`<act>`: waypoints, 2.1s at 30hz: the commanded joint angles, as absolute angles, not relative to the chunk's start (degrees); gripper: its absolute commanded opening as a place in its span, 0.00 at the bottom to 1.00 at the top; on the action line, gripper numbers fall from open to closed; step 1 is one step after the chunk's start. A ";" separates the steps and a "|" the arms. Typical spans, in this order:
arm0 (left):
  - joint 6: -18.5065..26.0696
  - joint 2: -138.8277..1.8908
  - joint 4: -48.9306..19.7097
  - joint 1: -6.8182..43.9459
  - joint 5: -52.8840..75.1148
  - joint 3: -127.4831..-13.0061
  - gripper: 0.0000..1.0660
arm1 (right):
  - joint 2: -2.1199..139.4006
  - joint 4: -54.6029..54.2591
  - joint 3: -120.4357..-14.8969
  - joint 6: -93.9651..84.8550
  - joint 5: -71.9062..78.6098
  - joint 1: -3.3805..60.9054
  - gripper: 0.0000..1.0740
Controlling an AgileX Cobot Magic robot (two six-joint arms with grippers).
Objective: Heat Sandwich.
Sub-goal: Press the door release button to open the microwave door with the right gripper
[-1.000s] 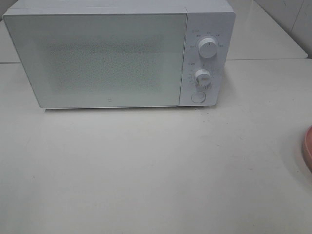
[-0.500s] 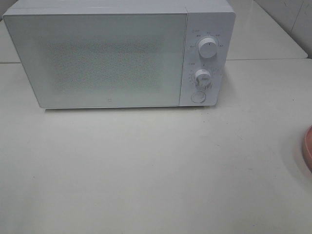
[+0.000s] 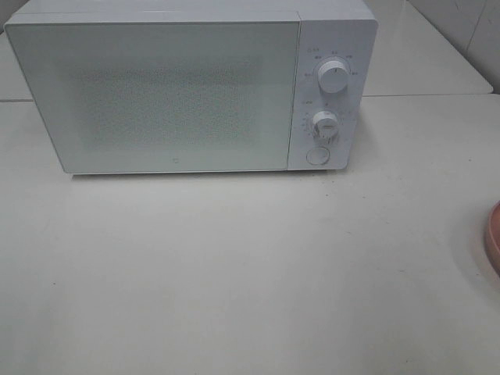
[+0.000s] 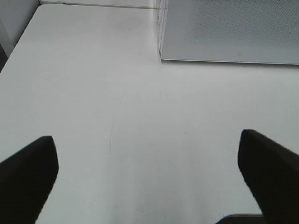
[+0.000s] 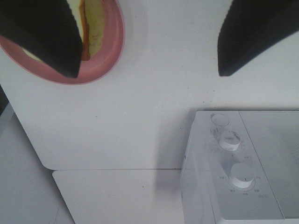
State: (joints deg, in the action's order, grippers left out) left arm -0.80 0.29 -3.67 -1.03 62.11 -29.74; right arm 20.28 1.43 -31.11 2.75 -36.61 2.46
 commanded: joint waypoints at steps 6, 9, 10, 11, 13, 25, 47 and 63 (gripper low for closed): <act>-1.15 1.60 -3.61 -1.15 61.25 -29.62 0.94 | 32.26 1.49 -31.57 2.23 -28.42 2.12 0.71; -1.15 1.60 -3.61 -1.15 61.25 -29.62 0.94 | 34.89 1.49 -31.57 2.23 -26.99 2.12 0.71; -1.15 1.60 -3.61 -1.15 61.25 -29.62 0.94 | 35.87 1.49 -31.57 2.23 -26.30 2.12 0.71; -1.15 1.60 -3.61 -1.15 61.25 -29.62 0.94 | 38.04 1.49 -31.57 2.23 -24.64 2.12 0.71; -1.15 1.60 -3.61 -1.15 61.25 -29.62 0.94 | 40.28 1.49 -31.57 2.23 -22.52 2.12 0.71; -1.15 1.60 -3.61 -1.15 61.25 -29.62 0.94 | 51.80 1.49 -31.57 2.52 -8.14 2.12 0.71; -1.15 1.60 -3.61 -1.15 61.25 -29.62 0.94 | 67.78 -2.81 -18.96 1.60 35.35 4.13 0.71; -1.15 1.60 -3.61 -1.15 61.25 -29.62 0.94 | 83.59 -33.58 -12.89 -19.08 62.11 29.56 0.71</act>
